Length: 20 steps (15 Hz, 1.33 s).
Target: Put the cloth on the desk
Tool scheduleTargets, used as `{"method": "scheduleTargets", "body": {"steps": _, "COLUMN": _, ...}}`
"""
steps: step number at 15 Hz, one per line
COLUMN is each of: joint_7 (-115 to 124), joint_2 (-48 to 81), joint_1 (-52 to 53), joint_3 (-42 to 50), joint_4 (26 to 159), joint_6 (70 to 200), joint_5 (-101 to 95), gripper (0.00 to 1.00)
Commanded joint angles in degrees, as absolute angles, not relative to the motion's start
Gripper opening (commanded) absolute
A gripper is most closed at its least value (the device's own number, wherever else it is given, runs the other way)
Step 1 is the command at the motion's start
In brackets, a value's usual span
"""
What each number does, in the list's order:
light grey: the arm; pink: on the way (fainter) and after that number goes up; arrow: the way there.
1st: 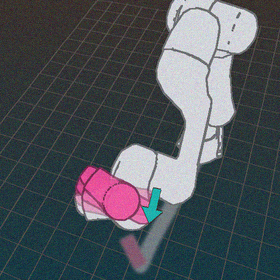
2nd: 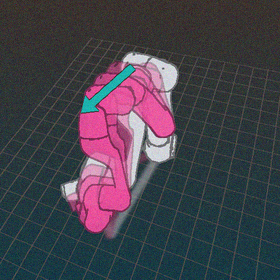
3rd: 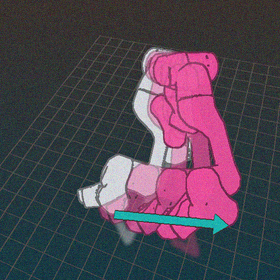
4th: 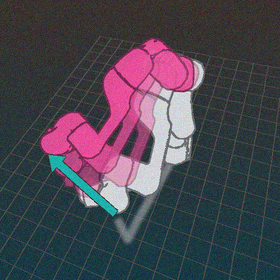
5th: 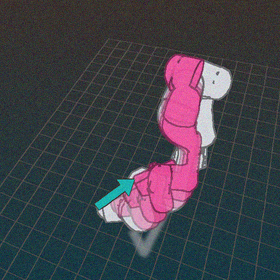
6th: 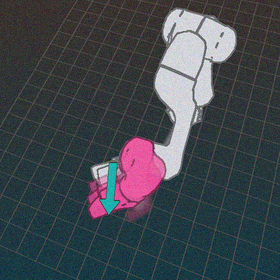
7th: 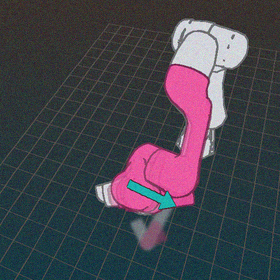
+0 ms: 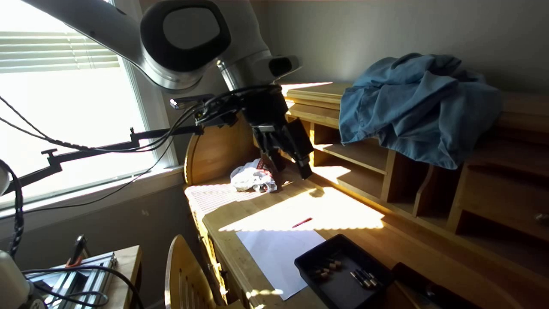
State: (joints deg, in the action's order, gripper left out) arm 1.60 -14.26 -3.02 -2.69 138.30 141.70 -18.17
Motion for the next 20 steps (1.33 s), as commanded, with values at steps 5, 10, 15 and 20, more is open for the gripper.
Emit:
{"method": "scheduleTargets", "body": {"steps": 5, "joint_7": 5.3, "joint_2": -13.3, "joint_1": -4.4, "joint_3": -2.3, "joint_4": 137.1, "joint_6": 143.7, "joint_5": -19.8, "gripper": 1.0}}
{"method": "scheduleTargets", "body": {"steps": 10, "joint_7": 4.7, "joint_2": -11.1, "joint_1": -6.2, "joint_3": -0.3, "joint_4": 135.9, "joint_6": 156.8, "joint_5": -18.8, "gripper": 1.0}}
{"method": "scheduleTargets", "body": {"steps": 15, "joint_7": -1.6, "joint_2": -7.9, "joint_1": -4.0, "joint_3": 2.2, "joint_4": 135.7, "joint_6": 168.1, "joint_5": -13.5, "gripper": 1.0}}
{"method": "scheduleTargets", "body": {"steps": 20, "joint_7": -10.0, "joint_2": -4.0, "joint_1": -0.5, "joint_3": 3.9, "joint_4": 134.5, "joint_6": 175.0, "joint_5": -5.6, "gripper": 1.0}}
